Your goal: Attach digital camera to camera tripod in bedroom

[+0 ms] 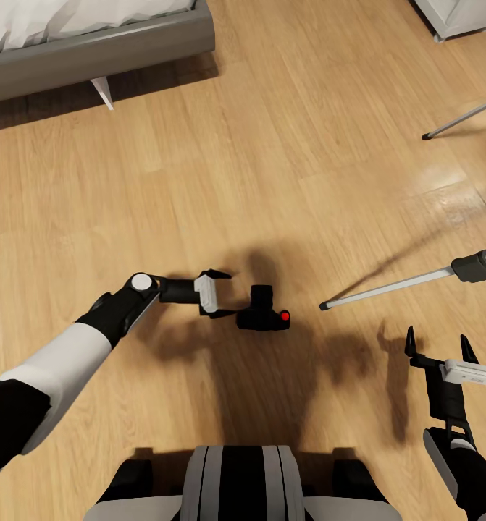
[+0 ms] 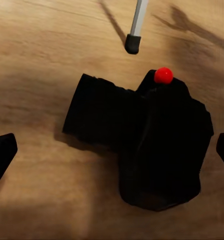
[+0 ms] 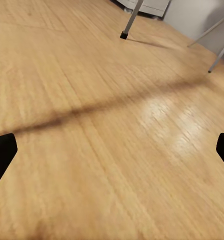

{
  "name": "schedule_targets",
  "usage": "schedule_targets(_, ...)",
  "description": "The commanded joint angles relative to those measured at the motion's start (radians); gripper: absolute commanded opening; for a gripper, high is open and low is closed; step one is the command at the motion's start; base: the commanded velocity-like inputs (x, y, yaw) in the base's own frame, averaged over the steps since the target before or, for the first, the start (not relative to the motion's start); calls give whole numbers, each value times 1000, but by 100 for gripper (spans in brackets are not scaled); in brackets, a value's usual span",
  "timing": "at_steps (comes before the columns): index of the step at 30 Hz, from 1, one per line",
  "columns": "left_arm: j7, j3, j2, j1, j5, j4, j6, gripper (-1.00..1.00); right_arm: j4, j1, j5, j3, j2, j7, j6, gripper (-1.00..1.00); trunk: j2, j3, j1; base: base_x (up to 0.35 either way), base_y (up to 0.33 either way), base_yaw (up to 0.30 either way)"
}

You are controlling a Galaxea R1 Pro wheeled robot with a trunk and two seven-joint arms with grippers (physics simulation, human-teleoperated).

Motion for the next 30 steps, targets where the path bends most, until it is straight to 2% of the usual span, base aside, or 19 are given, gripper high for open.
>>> schedule_targets(1,-3,-3,4,0,-3,0,-8,100,0,0,-4,2,0,-1,-3,100,0,0,0,0,0,0)
schedule_targets(6,-15,-4,16,0,-3,5,-14,100,0,0,-4,2,0,-1,-3,100,0,0,0,0,0,0)
schedule_targets(13,-19,-5,14,3,-3,52,-19,100,0,0,-4,2,0,-1,-3,100,0,0,0,0,0,0)
schedule_targets(20,-14,-7,-26,5,-4,161,-98,100,0,0,-4,2,0,-1,-3,100,0,0,0,0,0,0)
schedule_targets(30,-8,-7,-46,6,-4,228,-176,100,0,0,-4,2,0,-1,-3,100,0,0,0,0,0,0)
